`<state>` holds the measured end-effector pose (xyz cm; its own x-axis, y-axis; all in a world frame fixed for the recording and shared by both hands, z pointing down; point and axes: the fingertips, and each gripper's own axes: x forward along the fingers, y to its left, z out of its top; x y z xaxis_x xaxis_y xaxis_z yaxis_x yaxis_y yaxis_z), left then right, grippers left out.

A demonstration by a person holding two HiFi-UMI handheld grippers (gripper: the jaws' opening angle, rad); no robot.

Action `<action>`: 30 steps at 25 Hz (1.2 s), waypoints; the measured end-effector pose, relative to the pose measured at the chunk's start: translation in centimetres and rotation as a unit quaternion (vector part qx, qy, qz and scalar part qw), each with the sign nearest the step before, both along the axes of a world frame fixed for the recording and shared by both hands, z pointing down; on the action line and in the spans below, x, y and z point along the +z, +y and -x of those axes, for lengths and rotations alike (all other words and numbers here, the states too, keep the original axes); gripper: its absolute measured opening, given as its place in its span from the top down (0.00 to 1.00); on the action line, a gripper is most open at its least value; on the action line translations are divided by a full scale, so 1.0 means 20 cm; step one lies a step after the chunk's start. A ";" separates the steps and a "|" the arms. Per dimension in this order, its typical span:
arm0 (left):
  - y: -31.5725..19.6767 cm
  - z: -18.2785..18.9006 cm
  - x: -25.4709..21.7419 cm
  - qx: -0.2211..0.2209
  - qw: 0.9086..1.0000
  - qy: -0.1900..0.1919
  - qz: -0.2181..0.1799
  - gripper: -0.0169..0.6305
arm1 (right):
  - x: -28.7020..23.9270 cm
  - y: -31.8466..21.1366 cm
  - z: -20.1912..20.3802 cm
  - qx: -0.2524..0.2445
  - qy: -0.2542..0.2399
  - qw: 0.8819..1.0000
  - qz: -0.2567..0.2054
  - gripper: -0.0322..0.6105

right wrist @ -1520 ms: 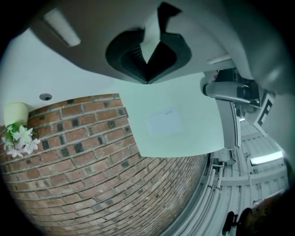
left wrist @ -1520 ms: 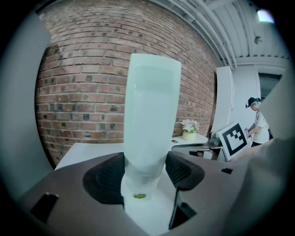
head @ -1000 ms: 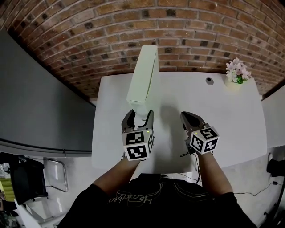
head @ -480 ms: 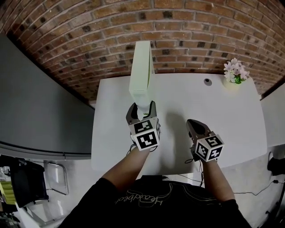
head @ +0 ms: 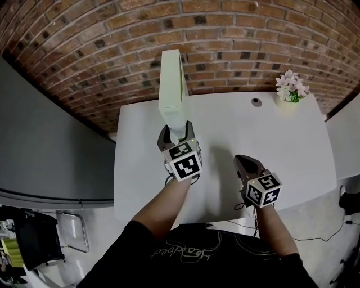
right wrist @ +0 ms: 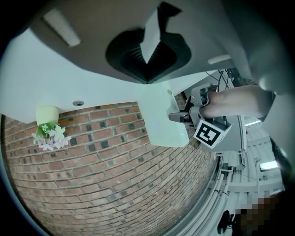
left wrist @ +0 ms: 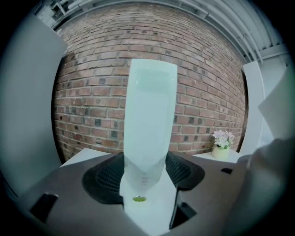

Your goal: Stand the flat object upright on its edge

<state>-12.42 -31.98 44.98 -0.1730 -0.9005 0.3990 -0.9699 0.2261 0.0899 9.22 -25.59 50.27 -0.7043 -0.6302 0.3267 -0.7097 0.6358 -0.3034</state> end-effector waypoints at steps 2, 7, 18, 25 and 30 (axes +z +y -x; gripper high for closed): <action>-0.01 0.00 0.00 -0.002 1.000 0.003 -0.002 0.54 | 0.00 0.00 -0.01 0.000 0.002 1.000 0.000 0.94; -0.02 -0.01 0.00 0.014 1.000 0.016 0.000 0.54 | -0.01 0.02 -0.03 0.006 0.000 1.000 0.000 0.94; 0.17 -0.04 -0.13 0.082 0.995 0.049 -0.020 0.49 | -0.19 0.13 -0.11 -0.013 -0.086 0.996 -0.011 0.94; 0.65 -0.41 -0.22 0.283 0.945 0.163 -0.009 0.54 | -0.53 0.44 -0.11 -0.122 -0.171 0.978 -0.008 0.94; 1.08 -0.68 -0.35 0.420 0.877 0.234 -0.022 0.65 | -0.70 0.75 -0.05 -0.209 -0.185 0.960 -0.025 0.94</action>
<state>1.10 -10.33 38.00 0.7314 -0.6486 0.2106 -0.6474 -0.5635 0.5132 10.28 -10.67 36.26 -0.9613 -0.2748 -0.0168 -0.2386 0.8621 -0.4471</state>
